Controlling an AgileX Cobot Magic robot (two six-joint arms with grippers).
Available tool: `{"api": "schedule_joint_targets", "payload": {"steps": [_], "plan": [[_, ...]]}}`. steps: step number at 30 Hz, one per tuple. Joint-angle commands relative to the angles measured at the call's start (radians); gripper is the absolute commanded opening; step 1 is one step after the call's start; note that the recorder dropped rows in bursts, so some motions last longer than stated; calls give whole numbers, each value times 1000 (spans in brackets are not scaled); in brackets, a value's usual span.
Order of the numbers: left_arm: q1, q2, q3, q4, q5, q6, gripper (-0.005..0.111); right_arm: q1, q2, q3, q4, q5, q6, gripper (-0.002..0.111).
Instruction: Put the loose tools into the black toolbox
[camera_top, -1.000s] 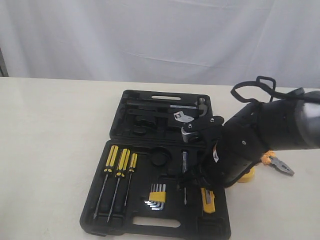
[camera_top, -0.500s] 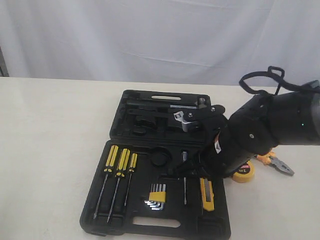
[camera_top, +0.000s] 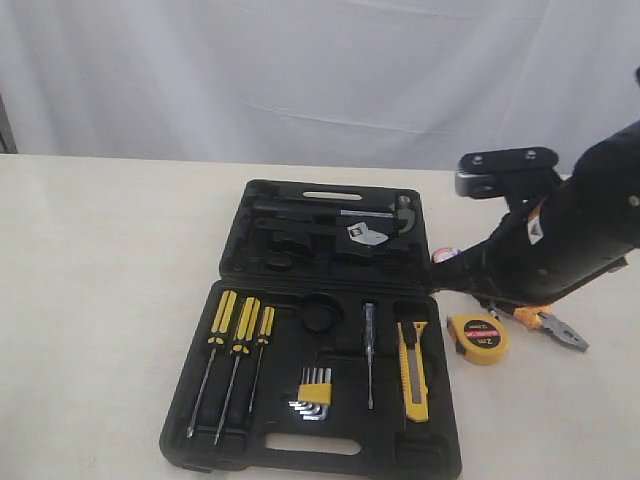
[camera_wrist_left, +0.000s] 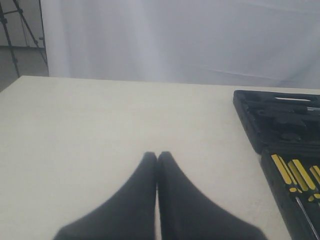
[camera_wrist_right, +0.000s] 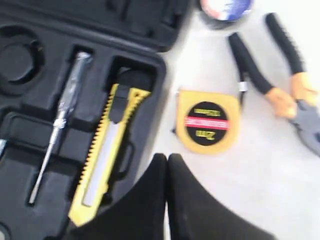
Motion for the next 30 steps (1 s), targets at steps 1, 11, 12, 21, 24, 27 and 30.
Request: {"api": "schedule_joint_targets", "payload": {"steps": [1,11,12,21,24,27,30], "plan": [[-2,-3,2,3,-1,-1,0,-62,-47,3,1,50,-5,0],[-2,-3,2,3,-1,-1,0,-175,-42,-11,-2,78,-27,0],[-2,-3,2,3,-1,-1,0,-180,-42,-19,-2,89,-30,0],[-2,-3,2,3,-1,-1,0,-189,-39,-89,-13,84,-66,0],[-2,-3,2,3,-1,-1,0,-189,-8,-115,-14,93,-66,0],[-2,-3,2,3,-1,-1,0,-189,58,-195,-14,163,-92,0],[-2,-3,2,3,-1,-1,0,-189,134,-290,-14,209,-112,0]]}}
